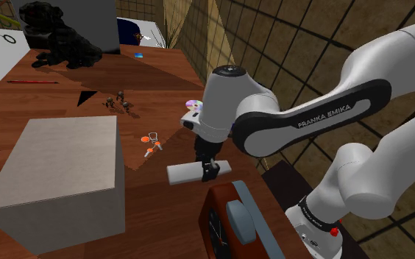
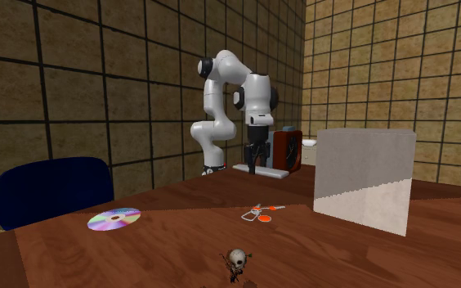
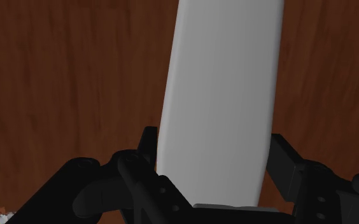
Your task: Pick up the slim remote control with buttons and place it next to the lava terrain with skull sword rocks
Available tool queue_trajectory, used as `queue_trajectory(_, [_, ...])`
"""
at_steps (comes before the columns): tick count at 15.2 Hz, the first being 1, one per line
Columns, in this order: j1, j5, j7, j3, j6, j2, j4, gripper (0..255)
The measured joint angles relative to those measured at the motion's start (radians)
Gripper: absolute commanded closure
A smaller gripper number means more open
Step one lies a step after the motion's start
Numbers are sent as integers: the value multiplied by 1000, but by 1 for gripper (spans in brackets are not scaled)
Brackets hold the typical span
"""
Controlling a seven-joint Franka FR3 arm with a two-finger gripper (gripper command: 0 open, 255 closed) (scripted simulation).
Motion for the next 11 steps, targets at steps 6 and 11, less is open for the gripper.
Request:
queue_trajectory(6, [2, 8, -5, -7, -85, -40, 46, 255])
queue_trajectory(11, [3, 15, -13, -16, -159, -80, 81, 255])
